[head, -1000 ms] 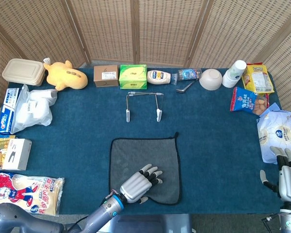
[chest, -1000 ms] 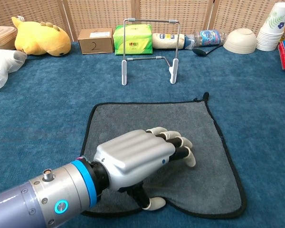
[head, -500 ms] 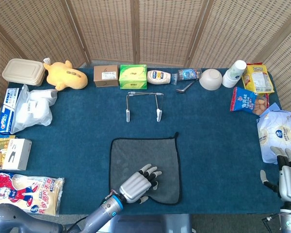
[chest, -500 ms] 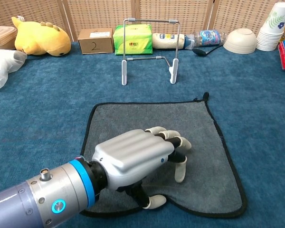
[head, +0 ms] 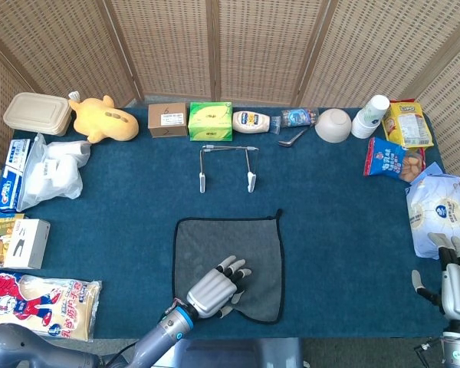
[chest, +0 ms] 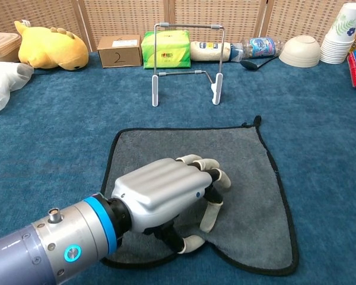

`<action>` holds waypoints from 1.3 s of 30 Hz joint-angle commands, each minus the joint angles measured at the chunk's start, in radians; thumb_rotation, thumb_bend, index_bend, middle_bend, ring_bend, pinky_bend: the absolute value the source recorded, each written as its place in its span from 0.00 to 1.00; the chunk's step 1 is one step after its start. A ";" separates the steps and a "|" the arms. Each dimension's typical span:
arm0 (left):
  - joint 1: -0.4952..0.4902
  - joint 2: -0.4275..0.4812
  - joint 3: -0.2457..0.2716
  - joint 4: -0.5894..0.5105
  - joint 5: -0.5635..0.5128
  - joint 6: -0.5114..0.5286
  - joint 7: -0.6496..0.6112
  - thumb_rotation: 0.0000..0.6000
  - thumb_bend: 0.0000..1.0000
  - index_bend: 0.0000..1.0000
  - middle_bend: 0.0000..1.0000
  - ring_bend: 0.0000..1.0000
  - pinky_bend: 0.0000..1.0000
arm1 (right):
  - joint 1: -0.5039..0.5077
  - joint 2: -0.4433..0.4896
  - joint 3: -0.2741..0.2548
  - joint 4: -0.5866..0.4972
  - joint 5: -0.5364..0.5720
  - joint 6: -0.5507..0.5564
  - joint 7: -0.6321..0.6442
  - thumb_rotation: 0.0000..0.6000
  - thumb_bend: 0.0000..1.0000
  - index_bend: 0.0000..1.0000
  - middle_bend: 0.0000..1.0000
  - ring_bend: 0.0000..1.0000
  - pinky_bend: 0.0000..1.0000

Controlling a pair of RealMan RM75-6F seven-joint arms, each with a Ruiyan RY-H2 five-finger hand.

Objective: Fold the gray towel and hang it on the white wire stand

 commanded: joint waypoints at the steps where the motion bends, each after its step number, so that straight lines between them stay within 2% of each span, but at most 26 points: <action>1: 0.000 0.011 -0.013 -0.016 -0.013 -0.005 -0.014 1.00 0.46 0.60 0.19 0.00 0.00 | 0.000 0.000 0.000 0.000 -0.001 0.000 0.001 1.00 0.37 0.14 0.15 0.03 0.00; 17: -0.039 0.077 -0.104 -0.071 -0.098 -0.039 -0.044 1.00 0.45 0.59 0.18 0.00 0.00 | 0.006 -0.004 0.004 0.011 0.003 -0.013 0.008 1.00 0.37 0.14 0.15 0.03 0.00; 26: -0.104 0.094 -0.194 -0.027 -0.165 -0.066 -0.042 1.00 0.45 0.59 0.18 0.00 0.00 | 0.002 -0.004 0.004 0.017 0.009 -0.014 0.015 1.00 0.37 0.14 0.15 0.03 0.00; 33: -0.145 0.098 -0.221 0.021 -0.211 -0.072 -0.029 1.00 0.45 0.59 0.17 0.00 0.00 | 0.005 -0.010 0.005 0.026 0.011 -0.021 0.024 1.00 0.37 0.14 0.15 0.03 0.00; 39: -0.175 0.088 -0.231 0.077 -0.209 -0.065 -0.029 1.00 0.45 0.59 0.17 0.00 0.00 | 0.010 -0.014 0.006 0.034 0.008 -0.026 0.027 1.00 0.37 0.14 0.15 0.03 0.00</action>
